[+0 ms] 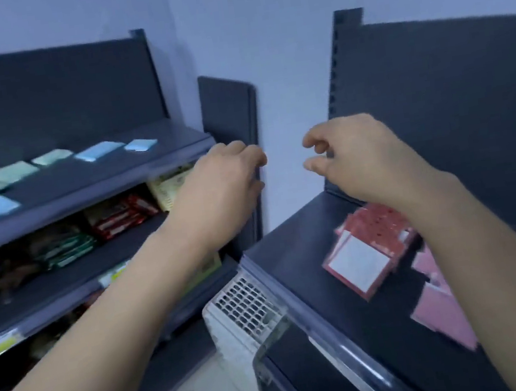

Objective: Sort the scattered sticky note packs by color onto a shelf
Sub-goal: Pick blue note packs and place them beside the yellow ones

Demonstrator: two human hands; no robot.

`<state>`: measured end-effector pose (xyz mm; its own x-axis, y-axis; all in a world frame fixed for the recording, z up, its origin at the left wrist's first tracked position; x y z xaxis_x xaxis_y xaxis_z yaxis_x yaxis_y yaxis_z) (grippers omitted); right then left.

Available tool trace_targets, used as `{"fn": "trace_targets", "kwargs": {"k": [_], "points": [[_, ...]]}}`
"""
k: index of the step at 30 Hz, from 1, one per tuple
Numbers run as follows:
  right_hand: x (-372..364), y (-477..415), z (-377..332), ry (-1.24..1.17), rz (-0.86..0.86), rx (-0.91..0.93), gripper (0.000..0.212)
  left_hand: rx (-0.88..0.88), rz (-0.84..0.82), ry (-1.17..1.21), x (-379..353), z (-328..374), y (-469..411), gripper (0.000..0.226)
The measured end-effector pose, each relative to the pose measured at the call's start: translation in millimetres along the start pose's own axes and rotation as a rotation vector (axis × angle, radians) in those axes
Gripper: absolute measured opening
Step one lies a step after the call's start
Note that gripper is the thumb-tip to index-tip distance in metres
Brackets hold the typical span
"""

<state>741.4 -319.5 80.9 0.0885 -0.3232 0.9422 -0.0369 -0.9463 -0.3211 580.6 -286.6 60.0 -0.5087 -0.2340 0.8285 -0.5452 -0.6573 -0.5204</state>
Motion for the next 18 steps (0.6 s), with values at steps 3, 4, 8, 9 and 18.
{"fn": "trace_targets", "kwargs": {"k": [3, 4, 8, 9, 18], "points": [[-16, -41, -71, -0.024, 0.015, 0.115, 0.030, 0.079, 0.036, -0.072, 34, -63, 17, 0.024], [-21, -52, -92, -0.034, 0.021, 0.142, 0.028, 0.106, 0.049, -0.084, 44, -81, 23, 0.024], [-40, -91, -161, -0.062, 0.014, 0.223, 0.023, 0.213, 0.079, -0.113, 73, -146, 43, 0.024], [-44, -99, -175, -0.065, 0.008, 0.247, 0.025, 0.234, 0.092, -0.123, 78, -160, 47, 0.023], [-97, -196, -255, -0.152, -0.046, 0.333, 0.029, 0.433, 0.116, -0.185, 92, -272, 50, 0.025]]}}
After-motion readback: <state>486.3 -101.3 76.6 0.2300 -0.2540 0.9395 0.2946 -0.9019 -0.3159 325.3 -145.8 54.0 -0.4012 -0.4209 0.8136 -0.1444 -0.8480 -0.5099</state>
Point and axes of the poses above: each hand's wrist, its own y-axis away from the middle knuckle, its own x-axis out of the back of the hand, z = x × y, the point moved 3 cm from there along -y, towards the middle knuckle, and after that the axes turned 7 degrees about y, right-handed, at the moved point
